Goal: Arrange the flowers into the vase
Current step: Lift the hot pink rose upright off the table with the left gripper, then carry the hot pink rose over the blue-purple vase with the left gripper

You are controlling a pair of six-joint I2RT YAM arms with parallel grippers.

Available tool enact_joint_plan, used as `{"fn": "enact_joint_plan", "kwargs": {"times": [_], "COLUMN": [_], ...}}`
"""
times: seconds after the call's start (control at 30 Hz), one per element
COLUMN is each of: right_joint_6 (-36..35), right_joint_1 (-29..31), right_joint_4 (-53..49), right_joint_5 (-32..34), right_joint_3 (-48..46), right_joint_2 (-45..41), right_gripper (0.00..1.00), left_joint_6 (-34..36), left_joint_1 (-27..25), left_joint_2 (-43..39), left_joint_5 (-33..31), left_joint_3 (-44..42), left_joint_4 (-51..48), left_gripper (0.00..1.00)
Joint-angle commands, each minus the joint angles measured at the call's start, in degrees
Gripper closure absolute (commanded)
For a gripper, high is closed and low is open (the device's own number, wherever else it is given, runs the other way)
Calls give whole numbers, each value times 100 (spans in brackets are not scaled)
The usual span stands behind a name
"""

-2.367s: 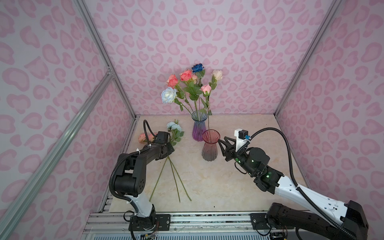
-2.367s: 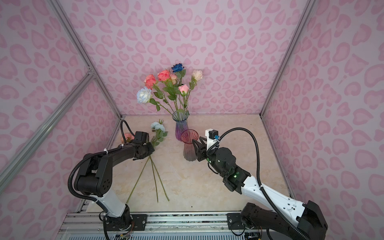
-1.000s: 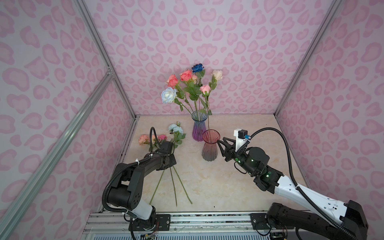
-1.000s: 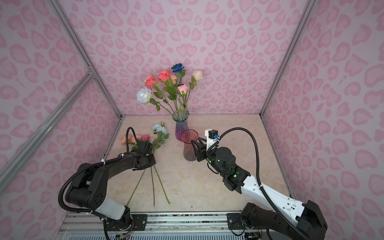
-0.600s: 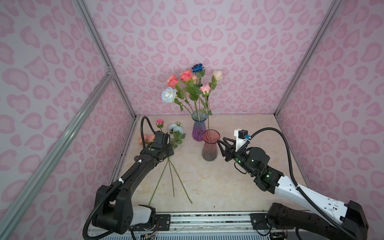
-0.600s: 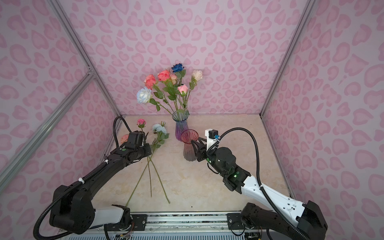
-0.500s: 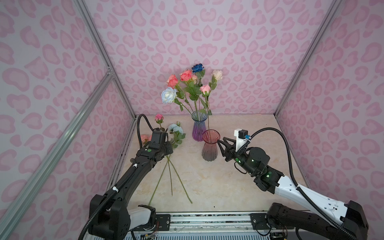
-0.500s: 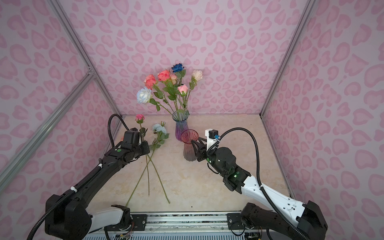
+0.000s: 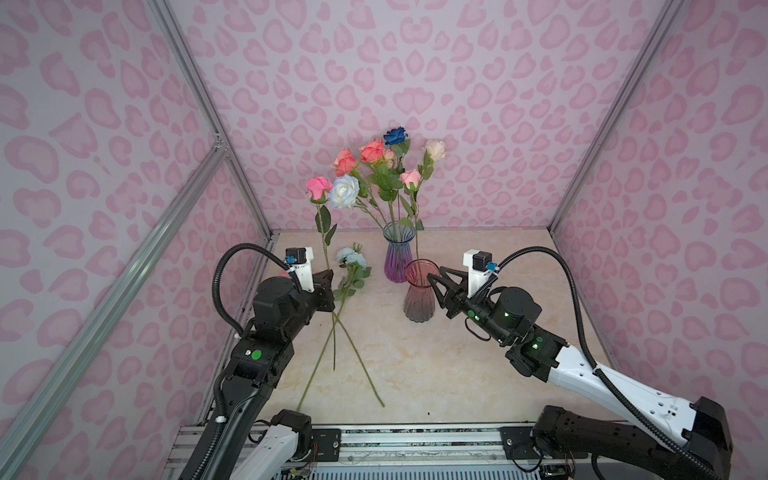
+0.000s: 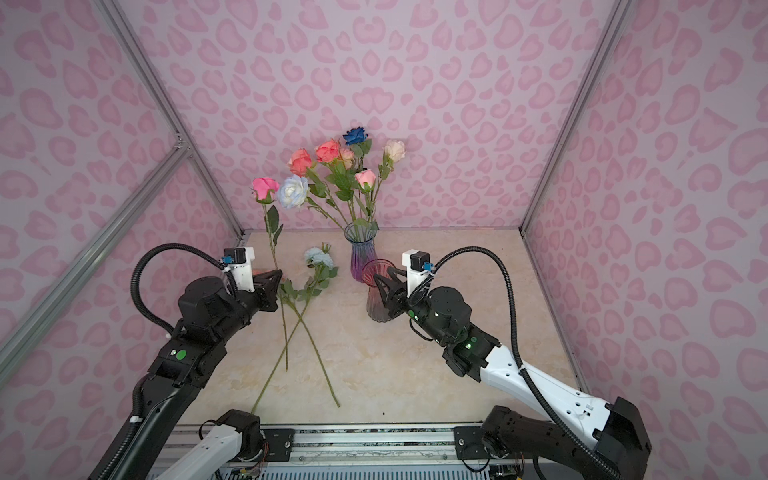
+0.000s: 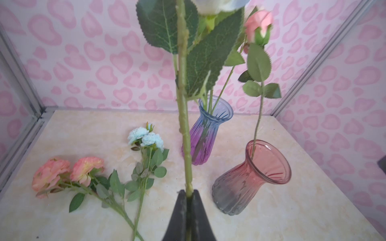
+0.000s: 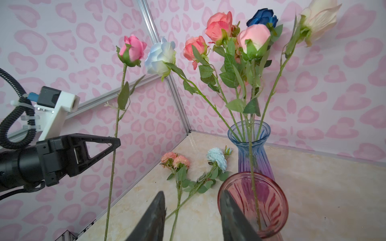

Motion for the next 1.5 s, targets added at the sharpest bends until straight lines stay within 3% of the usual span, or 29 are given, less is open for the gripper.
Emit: {"fn": "enact_joint_plan", "kwargs": {"times": [0.0, 0.13, 0.33, 0.47, 0.73, 0.93, 1.03, 1.17, 1.47], "right_joint_6": [-161, -112, -255, -506, -677, -1196, -1354, -1147, -532], "right_joint_1": [12, 60, 146, 172, 105, 79, 27, -379, -1201], "right_joint_4": [26, -54, -170, -382, -340, 15, 173, 365, 533], "right_joint_5": [-216, -257, -517, -713, 139, 503, 1007, 1206, 1218], "right_joint_3": [166, 325, 701, 1114, 719, 132, -228, -721, -1402], "right_joint_2": [69, 110, 257, 375, 87, -200, -425, -771, -1251], "right_gripper": [56, 56, 55, 53, 53, 52, 51, 51, 51], "left_joint_6": [266, 210, 331, 356, 207, 538, 849, 1422, 1851], "left_joint_1": [-1, -3, -7, -7, -118, -1021, -1584, -2299, -3049], "left_joint_2": [-297, -722, -1435, -1081, -393, 213, 673, 1319, 2534], "left_joint_5": [284, -115, 261, 633, 1176, 846, 564, 59, -650], "left_joint_3": [-118, -164, -270, 215, 966, 1174, 1358, 1557, 1655], "left_joint_4": [508, 62, 260, 319, 1355, 2206, 2425, 2790, 4322], "left_gripper": [97, 97, 97, 97, 97, 97, 97, 97, 97]}}
